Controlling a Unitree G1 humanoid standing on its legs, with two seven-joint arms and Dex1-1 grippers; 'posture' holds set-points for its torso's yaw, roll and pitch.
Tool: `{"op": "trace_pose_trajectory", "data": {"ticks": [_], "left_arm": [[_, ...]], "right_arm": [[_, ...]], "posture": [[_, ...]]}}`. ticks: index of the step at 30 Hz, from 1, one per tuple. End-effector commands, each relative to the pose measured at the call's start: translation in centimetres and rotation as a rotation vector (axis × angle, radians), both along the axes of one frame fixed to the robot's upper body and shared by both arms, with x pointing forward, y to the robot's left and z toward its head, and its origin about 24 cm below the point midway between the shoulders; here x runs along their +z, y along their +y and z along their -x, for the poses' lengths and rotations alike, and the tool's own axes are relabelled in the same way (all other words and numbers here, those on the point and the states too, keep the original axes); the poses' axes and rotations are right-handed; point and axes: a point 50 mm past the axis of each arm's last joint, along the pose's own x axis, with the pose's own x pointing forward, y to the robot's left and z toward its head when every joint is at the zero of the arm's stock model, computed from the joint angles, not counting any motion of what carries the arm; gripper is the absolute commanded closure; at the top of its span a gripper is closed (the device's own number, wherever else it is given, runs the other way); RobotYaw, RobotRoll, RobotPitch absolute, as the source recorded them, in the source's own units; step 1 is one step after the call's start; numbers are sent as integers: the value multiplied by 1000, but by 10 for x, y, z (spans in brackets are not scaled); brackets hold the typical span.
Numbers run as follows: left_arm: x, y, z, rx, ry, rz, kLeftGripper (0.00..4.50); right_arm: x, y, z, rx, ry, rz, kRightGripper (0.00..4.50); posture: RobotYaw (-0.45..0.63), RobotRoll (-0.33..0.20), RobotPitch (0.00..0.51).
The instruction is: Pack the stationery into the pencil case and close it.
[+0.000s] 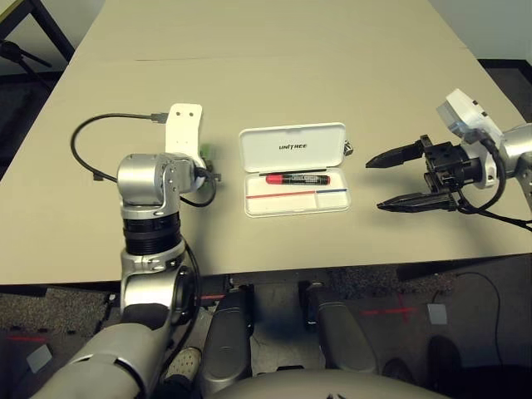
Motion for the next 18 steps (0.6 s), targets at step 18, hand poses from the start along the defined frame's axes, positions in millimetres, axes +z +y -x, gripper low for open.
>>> {"op": "trace_pose_trajectory", "data": {"ticks": [18], "left_arm": [[35,3,42,-745,-124,-176,3418]], "right_arm": [[-4,-1,-16,44,-23,-12,0]], "posture": [[95,0,216]]}}
